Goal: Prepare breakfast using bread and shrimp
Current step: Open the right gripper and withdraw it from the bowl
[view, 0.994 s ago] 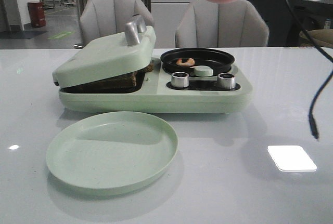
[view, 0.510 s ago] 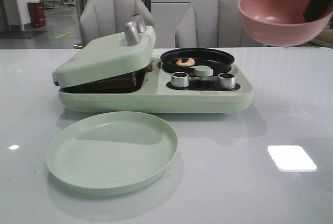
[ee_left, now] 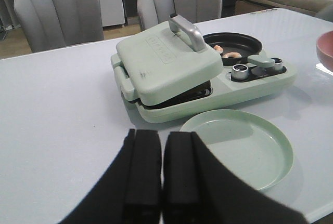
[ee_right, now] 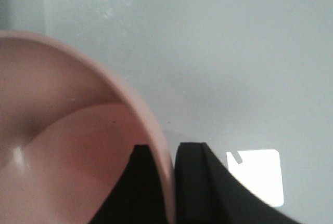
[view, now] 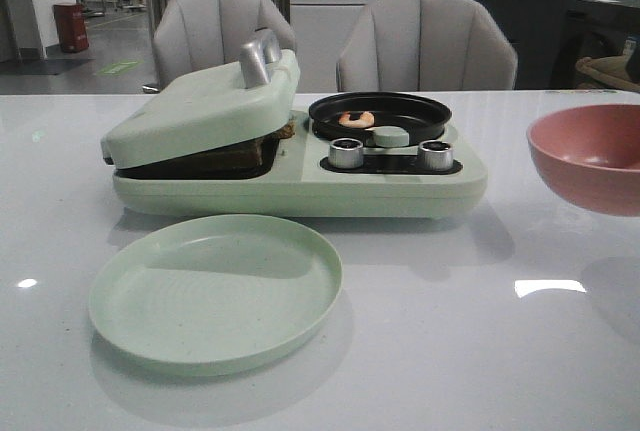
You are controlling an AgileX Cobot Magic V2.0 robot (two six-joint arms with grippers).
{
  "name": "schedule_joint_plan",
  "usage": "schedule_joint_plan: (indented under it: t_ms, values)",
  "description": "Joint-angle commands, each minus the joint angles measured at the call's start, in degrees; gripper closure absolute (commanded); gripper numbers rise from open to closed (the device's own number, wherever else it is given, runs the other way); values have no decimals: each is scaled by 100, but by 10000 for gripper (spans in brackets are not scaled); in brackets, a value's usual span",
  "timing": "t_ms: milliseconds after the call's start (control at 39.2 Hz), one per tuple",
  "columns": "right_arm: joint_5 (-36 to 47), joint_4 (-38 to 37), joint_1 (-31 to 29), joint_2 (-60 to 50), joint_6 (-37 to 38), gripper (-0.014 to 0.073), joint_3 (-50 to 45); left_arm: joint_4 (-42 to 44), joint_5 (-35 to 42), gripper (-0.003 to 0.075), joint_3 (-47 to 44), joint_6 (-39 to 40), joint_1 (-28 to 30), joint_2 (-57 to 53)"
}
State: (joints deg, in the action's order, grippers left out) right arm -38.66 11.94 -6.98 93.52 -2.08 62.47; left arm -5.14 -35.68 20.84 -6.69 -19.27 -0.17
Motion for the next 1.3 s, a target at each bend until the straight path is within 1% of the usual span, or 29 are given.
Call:
schedule_joint_plan:
  t_ms: [0, 204, 306, 382, 484, 535, 612, 663, 739, 918, 1070, 1172, 1274]
  values:
    - [5, 58, -74, -97, -79, 475, 126, -66, 473, 606, 153, 70, -26, 85]
    - [79, 69, -62, 270, -102, 475, 126, -66, 473, 606, 153, 70, -26, 85]
    - [103, 69, -7, 389, -321, 475, 126, -66, 473, 606, 153, 70, -26, 85]
    - [160, 63, 49, 463, -375, 451, 126, -66, 473, 606, 153, 70, -26, 85]
    - [216, 6, 103, 560, -375, 360, 126, -66, 473, 606, 153, 70, -26, 85]
    - [218, -30, 127, 587, -375, 291, 126, -66, 473, 606, 153, 70, -26, 85]
    - [218, -208, 176, 570, -375, 213, 126, -66, 473, 607, 153, 70, -26, 85]
    - [225, -376, 211, 535, -375, 173, 139, -66, 473, 606, 153, 70, -26, 85]
    - [220, -551, 257, 446, -375, 140, 213, -66, 473, 606, 153, 70, -26, 85]
    - [278, -833, 272, 14, -375, 139, 348, -66, 473, 606, 153, 70, -26, 85]
    - [624, -773, 338, -626, -375, 139, 348, -66, 473, 606, 153, 70, -26, 85]
    - [843, -709, 585, -1070, -375, 139, 348, -66, 473, 606, 153, 70, -26, 85]
    - [893, -721, 969, -1477, -432, 139, 348, -66, 473, 606, 153, 70, -26, 85]
